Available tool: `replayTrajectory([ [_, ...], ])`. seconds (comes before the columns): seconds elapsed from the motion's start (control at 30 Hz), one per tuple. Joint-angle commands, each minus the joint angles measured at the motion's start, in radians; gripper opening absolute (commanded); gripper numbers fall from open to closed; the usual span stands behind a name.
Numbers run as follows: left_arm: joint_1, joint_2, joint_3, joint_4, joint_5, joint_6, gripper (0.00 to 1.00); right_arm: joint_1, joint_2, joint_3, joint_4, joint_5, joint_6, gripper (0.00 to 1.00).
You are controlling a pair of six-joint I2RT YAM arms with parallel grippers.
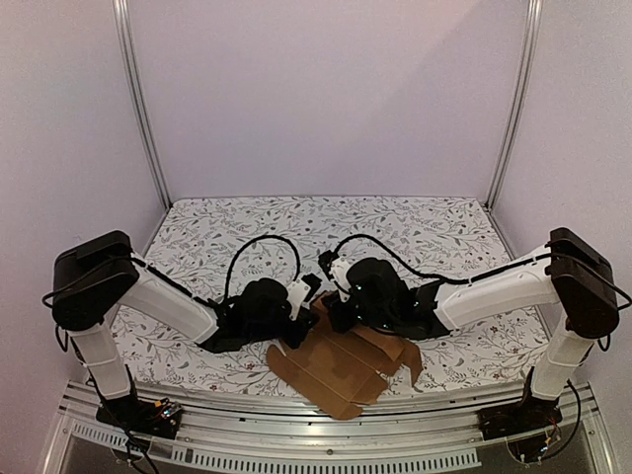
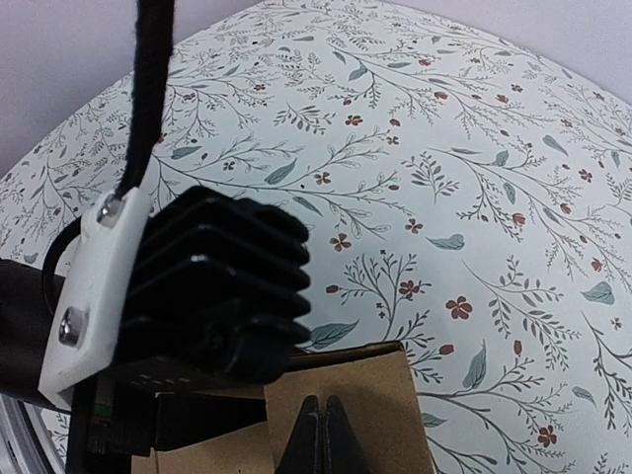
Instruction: Fold the paper box
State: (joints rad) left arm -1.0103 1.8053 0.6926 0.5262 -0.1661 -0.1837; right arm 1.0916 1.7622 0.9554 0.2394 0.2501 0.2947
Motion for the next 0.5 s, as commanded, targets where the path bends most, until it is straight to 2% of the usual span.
replayTrajectory([
  [0.0, -0.016, 0.039, -0.014, 0.078, -0.031, -0.017, 0.23, -0.006, 0.01, -0.017, 0.0, -0.022, 0.018, 0.0],
  [0.47, -0.016, 0.077, -0.007, 0.193, -0.038, -0.029, 0.25, -0.005, 0.006, -0.016, 0.0, -0.046, 0.027, 0.0],
])
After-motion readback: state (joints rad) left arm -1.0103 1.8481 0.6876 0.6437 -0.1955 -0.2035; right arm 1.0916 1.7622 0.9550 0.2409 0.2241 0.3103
